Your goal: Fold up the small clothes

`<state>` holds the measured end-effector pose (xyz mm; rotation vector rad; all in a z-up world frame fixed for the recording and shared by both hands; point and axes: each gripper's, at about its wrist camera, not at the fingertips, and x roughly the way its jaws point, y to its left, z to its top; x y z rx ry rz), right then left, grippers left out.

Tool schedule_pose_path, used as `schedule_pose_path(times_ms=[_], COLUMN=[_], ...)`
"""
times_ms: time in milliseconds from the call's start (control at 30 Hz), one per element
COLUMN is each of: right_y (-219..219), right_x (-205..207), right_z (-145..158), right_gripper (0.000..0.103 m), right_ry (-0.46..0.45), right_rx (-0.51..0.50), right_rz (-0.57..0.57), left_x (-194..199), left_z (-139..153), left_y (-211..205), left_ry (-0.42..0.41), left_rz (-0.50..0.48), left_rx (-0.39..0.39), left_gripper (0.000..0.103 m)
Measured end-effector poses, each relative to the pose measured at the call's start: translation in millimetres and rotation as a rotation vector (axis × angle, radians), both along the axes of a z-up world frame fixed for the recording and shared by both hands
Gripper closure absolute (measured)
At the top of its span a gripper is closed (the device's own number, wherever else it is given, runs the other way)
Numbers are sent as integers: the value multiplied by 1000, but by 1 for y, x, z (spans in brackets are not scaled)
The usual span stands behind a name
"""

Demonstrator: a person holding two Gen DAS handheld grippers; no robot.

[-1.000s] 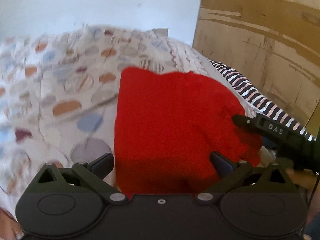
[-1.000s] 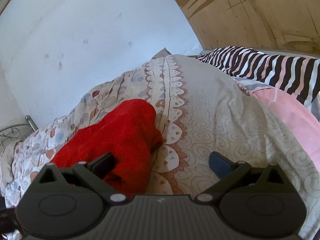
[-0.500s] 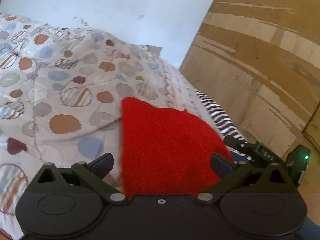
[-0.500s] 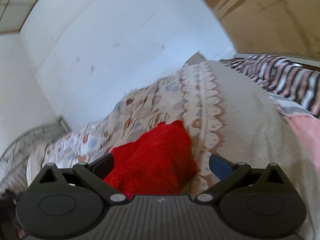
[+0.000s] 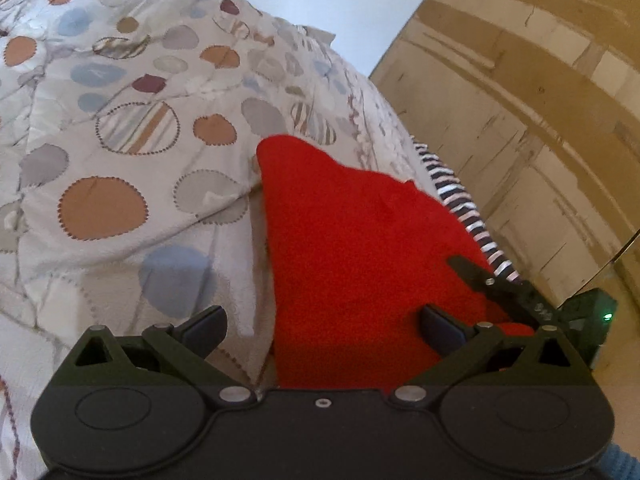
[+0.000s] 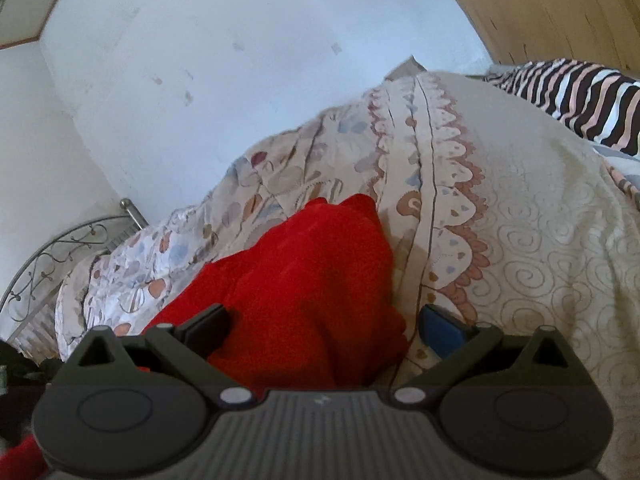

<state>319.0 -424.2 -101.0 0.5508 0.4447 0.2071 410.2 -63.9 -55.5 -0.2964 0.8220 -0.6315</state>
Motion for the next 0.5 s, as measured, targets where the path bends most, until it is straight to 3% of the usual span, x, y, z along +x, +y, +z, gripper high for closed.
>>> schedule_pose_path(times_ms=[500], right_y=[-2], right_x=[-1], right_z=[-2], right_gripper=[0], right_ry=[-18], right_rx=[22], right_rz=[-5], left_x=[7], left_z=[2], left_y=[-16], left_ry=[-43], left_rz=[-29], left_rx=[108], left_gripper=[1])
